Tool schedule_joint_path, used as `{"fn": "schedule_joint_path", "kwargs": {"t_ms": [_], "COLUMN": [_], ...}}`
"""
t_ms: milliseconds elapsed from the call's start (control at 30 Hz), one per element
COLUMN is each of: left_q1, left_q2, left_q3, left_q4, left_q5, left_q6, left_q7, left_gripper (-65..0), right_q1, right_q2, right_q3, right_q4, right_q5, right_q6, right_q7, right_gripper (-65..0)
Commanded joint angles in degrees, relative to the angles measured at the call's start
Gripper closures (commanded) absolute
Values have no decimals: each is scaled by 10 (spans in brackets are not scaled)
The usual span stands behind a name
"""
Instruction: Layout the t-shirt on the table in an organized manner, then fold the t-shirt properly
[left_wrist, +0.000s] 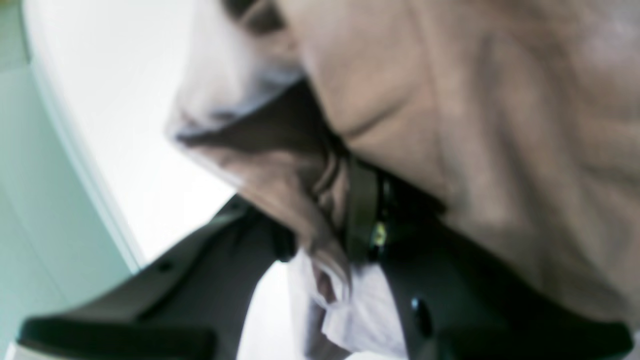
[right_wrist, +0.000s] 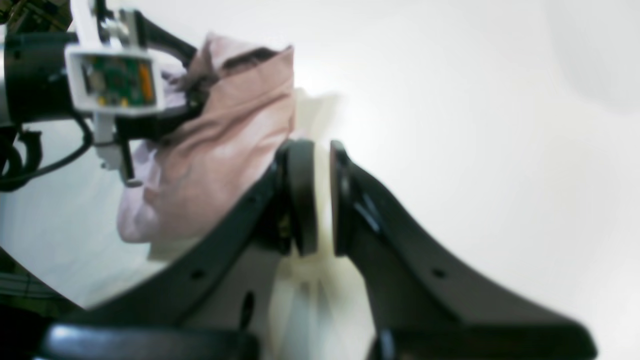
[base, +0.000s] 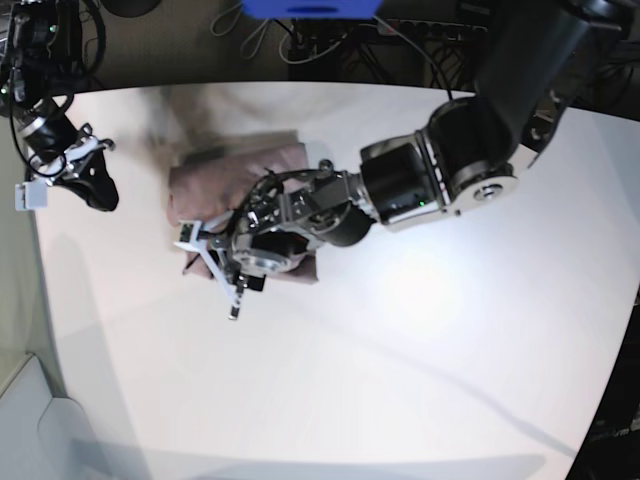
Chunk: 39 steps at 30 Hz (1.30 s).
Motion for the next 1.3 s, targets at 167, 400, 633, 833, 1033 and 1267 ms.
{"fn": "schedule_joint_path", "kwargs": {"t_ms": [167, 400, 633, 833, 1033, 1267], "left_q1": [-16, -19, 11, 36, 49, 78], "left_q2": [7, 7, 8, 12, 4, -36], "left_q3": [-5, -6, -96, -160, -250, -357], "left_q4": [4, 2, 7, 11, 104, 240], "left_q5": [0, 1, 95, 165, 171, 172], "left_q6": [-9, -8, 25, 28, 30, 26], "left_q7": [-1, -1, -3, -7, -1, 12], "left_gripper": [-153, -170, -484, -650, -650, -650], "right_q1": [10, 10, 11, 11, 11, 11], "right_q2": [9, 8, 8, 8, 8, -1], "right_q3": [4, 4, 4, 3, 3, 3], "right_q4": [9, 9, 9, 9, 9, 10], "right_q5": [11, 11, 11, 11, 11, 11], "right_q6": [11, 11, 11, 11, 11, 11], "right_q7": [13, 13, 13, 13, 13, 13], "right_gripper": [-47, -47, -47, -47, -47, -47]}}
